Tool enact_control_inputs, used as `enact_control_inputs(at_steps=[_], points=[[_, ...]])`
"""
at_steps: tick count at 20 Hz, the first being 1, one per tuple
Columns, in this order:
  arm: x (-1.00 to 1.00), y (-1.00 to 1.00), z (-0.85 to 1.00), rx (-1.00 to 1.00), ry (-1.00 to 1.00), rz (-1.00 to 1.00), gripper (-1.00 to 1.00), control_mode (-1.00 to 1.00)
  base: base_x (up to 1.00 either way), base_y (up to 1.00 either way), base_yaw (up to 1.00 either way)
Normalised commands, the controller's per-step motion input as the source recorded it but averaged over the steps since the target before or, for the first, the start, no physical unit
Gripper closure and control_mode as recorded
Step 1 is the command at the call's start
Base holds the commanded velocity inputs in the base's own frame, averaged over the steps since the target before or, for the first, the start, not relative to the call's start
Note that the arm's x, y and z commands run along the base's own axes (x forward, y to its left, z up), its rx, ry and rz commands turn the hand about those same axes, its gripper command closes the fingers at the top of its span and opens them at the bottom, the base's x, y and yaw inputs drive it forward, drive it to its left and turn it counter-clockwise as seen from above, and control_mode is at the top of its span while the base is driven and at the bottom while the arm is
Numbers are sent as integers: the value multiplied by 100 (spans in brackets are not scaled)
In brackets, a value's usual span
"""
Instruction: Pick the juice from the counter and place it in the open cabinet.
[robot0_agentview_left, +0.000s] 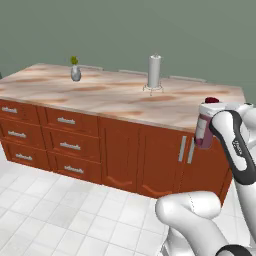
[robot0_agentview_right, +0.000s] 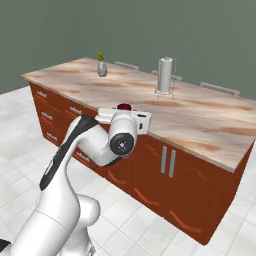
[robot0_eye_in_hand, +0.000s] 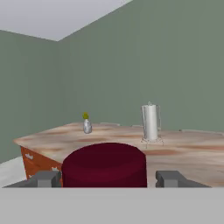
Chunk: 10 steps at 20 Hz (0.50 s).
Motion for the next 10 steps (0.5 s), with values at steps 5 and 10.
enact_control_inputs(at_steps=[5,10], points=[[0,0,0,0,0,0,100,100,-46,0,78],[0,0,0,0,0,0,100,100,-43,0,85]])
